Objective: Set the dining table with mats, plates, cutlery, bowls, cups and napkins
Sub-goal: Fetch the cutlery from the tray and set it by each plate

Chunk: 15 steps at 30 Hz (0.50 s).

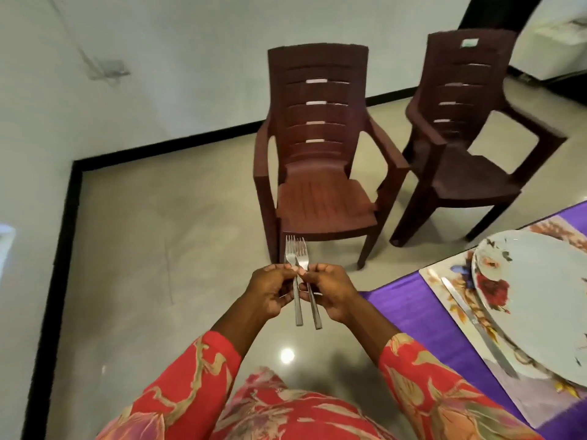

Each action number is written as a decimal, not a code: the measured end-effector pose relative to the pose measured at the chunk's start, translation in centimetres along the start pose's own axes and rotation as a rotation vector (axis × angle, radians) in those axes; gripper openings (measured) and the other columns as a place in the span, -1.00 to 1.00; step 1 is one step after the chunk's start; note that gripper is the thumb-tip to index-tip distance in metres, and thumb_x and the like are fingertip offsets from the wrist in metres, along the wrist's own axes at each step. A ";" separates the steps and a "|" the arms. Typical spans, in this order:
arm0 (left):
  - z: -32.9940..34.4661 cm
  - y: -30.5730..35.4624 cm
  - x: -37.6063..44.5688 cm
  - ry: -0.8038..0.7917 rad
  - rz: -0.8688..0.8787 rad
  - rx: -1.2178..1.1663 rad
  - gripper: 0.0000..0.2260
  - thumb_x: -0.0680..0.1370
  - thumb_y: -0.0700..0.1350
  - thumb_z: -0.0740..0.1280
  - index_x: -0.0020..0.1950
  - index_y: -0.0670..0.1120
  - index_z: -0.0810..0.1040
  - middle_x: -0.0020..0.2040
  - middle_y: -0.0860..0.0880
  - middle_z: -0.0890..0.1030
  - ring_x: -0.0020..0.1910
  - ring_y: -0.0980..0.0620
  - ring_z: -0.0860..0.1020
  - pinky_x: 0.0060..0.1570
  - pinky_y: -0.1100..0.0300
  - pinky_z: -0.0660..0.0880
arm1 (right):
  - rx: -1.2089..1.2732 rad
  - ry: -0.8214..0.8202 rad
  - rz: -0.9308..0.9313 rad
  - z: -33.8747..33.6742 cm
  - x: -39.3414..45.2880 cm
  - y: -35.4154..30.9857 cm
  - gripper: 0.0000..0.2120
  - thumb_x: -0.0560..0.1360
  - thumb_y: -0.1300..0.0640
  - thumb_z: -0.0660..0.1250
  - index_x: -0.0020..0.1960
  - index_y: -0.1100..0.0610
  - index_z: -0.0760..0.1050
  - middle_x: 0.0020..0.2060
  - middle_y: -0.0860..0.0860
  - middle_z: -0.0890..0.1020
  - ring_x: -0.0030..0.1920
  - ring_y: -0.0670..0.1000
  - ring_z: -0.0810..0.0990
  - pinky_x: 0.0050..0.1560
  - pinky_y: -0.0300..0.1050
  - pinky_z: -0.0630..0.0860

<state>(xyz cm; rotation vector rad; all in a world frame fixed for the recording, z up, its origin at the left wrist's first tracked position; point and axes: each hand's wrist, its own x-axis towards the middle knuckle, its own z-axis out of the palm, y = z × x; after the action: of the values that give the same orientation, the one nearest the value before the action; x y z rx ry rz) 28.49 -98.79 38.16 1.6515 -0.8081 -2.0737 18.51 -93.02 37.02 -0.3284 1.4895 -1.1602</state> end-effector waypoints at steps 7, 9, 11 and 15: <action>6.1 6.6 7.2 -0.207 -0.080 0.201 -0.83 0.53 -0.34 0.26 -0.20 -0.12 0.51 -0.41 -0.05 0.57 -0.43 0.07 0.51 -0.36 0.19 0.50 | 0.068 0.179 -0.037 -2.6 6.1 -4.8 -0.91 0.53 0.33 0.26 -0.12 0.24 0.52 -0.27 0.11 0.59 -0.27 0.00 0.57 -0.15 -0.14 0.56; 8.4 8.9 9.2 -0.259 -0.096 0.277 -0.81 0.54 -0.34 0.25 -0.22 -0.10 0.48 -0.47 -0.03 0.53 -0.44 0.09 0.47 -0.39 0.21 0.50 | 0.102 0.252 -0.048 -3.3 7.9 -6.5 -0.88 0.53 0.34 0.27 -0.14 0.21 0.53 -0.30 0.09 0.58 -0.29 -0.01 0.55 -0.20 -0.17 0.52; 10.6 11.1 11.0 -0.311 -0.115 0.354 -0.79 0.55 -0.33 0.23 -0.24 -0.09 0.46 -0.53 -0.01 0.49 -0.41 0.09 0.41 -0.35 0.20 0.47 | 0.149 0.326 -0.049 -3.9 9.5 -8.4 -0.87 0.51 0.35 0.27 -0.15 0.19 0.54 -0.31 0.08 0.59 -0.30 -0.02 0.55 -0.25 -0.19 0.50; 14.2 14.7 13.6 -0.412 -0.134 0.515 -0.80 0.54 -0.33 0.24 -0.22 -0.10 0.45 -0.55 -0.01 0.48 -0.45 0.10 0.39 -0.36 0.22 0.47 | 0.233 0.465 -0.054 -5.0 12.0 -11.2 -0.83 0.49 0.35 0.30 -0.22 0.14 0.55 -0.34 0.06 0.60 -0.32 -0.03 0.56 -0.27 -0.19 0.51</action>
<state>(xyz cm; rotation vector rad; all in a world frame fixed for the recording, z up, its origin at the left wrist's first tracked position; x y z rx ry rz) 10.49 -115.43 39.42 1.5561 -1.5082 -2.4929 6.12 -104.95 38.01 0.0699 1.7244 -1.5078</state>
